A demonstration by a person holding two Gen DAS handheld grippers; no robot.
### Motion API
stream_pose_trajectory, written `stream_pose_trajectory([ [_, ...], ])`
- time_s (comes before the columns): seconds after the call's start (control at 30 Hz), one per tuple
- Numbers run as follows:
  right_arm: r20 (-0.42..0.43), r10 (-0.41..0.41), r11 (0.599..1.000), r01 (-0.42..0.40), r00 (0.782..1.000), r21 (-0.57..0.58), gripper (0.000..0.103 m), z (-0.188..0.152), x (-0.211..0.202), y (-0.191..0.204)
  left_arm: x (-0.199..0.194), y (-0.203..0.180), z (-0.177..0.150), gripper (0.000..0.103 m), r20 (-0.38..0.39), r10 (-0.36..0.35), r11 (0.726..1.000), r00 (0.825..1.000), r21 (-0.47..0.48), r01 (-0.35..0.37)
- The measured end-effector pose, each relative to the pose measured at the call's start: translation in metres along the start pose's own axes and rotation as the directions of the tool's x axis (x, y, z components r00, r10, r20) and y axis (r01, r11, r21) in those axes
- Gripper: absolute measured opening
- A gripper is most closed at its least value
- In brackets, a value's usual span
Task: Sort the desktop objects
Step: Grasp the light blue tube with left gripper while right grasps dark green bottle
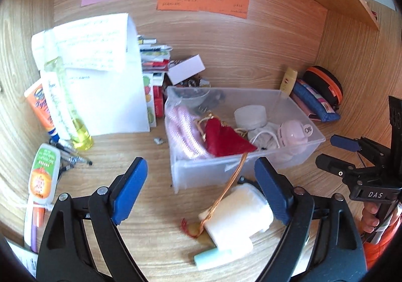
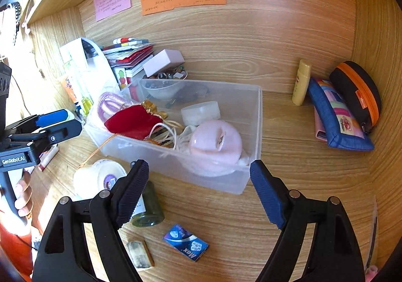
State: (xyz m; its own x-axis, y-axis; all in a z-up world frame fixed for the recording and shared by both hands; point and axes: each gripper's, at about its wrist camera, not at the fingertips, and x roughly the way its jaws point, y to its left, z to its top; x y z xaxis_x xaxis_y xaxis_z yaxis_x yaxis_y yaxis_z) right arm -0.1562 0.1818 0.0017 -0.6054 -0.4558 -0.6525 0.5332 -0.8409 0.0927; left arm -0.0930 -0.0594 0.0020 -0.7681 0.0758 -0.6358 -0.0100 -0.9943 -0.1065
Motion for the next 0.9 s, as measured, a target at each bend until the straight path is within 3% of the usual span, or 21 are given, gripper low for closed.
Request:
stream_pose_trajectory([
  [0.47, -0.106, 0.064, 0.997, -0.069, 0.992, -0.044, 0.081, -0.04, 0.015, 0.035, -0.001, 0.022, -0.068, 0.088, -0.153, 0.032, 0.997, 0.988, -0.061, -0.042],
  [0.67, -0.127, 0.07, 0.996, -0.077, 0.989, -0.045, 0.081, -0.048, 0.017, 0.037, -0.002, 0.004, -0.097, 0.088, -0.214, 0.034, 0.998, 0.976, -0.038, -0.043],
  [0.9, -0.142, 0.069, 0.993, -0.081, 0.988, -0.081, 0.081, -0.049, 0.023, 0.041, 0.001, -0.025, -0.109, 0.088, -0.219, 0.055, 0.998, 0.974, -0.022, -0.061],
])
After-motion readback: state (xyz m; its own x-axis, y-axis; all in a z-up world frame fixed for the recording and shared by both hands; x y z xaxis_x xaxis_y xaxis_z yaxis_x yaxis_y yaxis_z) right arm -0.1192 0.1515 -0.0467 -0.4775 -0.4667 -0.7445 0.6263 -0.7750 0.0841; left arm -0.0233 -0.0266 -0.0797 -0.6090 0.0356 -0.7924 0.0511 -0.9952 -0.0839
